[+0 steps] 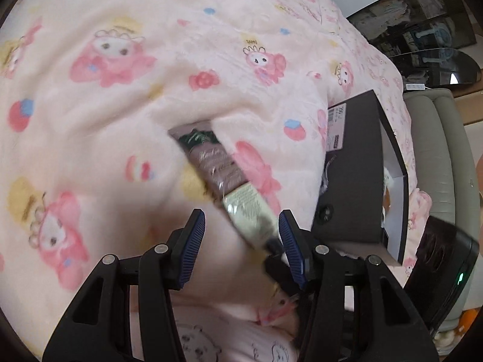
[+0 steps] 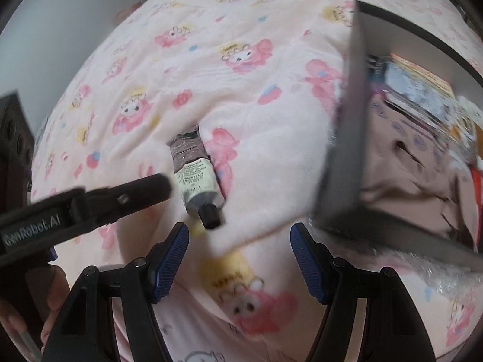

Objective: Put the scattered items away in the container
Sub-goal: 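Move both grippers down to the hand-cream tube beside the box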

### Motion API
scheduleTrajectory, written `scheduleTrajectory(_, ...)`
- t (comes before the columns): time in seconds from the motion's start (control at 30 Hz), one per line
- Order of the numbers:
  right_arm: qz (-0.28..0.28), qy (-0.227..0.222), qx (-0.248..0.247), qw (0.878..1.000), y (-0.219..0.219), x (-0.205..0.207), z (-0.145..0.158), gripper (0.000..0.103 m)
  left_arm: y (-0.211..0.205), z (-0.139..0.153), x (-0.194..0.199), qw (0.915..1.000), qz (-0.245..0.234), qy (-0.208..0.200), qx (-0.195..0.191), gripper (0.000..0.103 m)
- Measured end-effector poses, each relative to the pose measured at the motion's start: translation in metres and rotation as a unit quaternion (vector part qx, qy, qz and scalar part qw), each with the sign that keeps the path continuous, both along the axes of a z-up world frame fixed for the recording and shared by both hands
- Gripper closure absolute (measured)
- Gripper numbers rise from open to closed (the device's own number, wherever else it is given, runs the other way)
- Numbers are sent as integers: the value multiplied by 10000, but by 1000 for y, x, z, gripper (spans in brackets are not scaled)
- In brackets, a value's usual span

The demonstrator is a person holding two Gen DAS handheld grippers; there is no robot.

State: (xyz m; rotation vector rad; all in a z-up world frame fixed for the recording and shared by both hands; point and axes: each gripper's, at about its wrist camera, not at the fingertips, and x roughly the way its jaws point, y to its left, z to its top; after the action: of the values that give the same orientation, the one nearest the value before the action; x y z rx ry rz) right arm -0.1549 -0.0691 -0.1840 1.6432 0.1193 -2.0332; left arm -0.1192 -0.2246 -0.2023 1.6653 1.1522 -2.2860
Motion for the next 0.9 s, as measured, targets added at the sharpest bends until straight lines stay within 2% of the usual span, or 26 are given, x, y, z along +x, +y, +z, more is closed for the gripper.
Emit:
scheduleTrajectory(0.17, 110, -189, 77, 9997, -15, -8, -22, 36, 5, -23, -22, 9985, -210, -470, 182, 51)
scheduleTrajectory(0.23, 76, -227, 61, 9997, -17, -8, -28, 36, 4, -27, -24, 9983, -150, -534, 151, 51)
scheduleTrajectory(0.4, 123, -159, 15, 9998, -18, -5, -31, 36, 2, -33, -25, 9975, 3, -606, 368, 52)
scheduleTrajectory(0.43, 136, -139, -7, 9998, -17, -3, -31, 39, 3, -32, -25, 9975, -7, -611, 369, 52)
scheduleTrajectory(0.47, 154, -114, -25, 9998, -17, -3, -30, 41, 6, -32, -25, 9976, -38, -600, 348, 58)
scheduleTrajectory(0.53, 174, -44, -56, 9998, -15, 1, -26, 53, 12, -27, -25, 9982, -228, -455, 325, 69)
scheduleTrajectory(0.7, 201, 54, -178, 9996, -7, 12, -15, 73, 21, -15, -19, 9989, -410, -201, 133, 78)
scheduleTrajectory(0.83, 197, 103, -302, 9993, 5, 22, -6, 76, 29, -5, -15, 9973, -714, -7, 148, 78)
scheduleTrajectory(0.9, 192, 117, -369, 9991, 13, 22, 0, 77, 32, -3, -13, 9959, -861, 60, 282, 79)
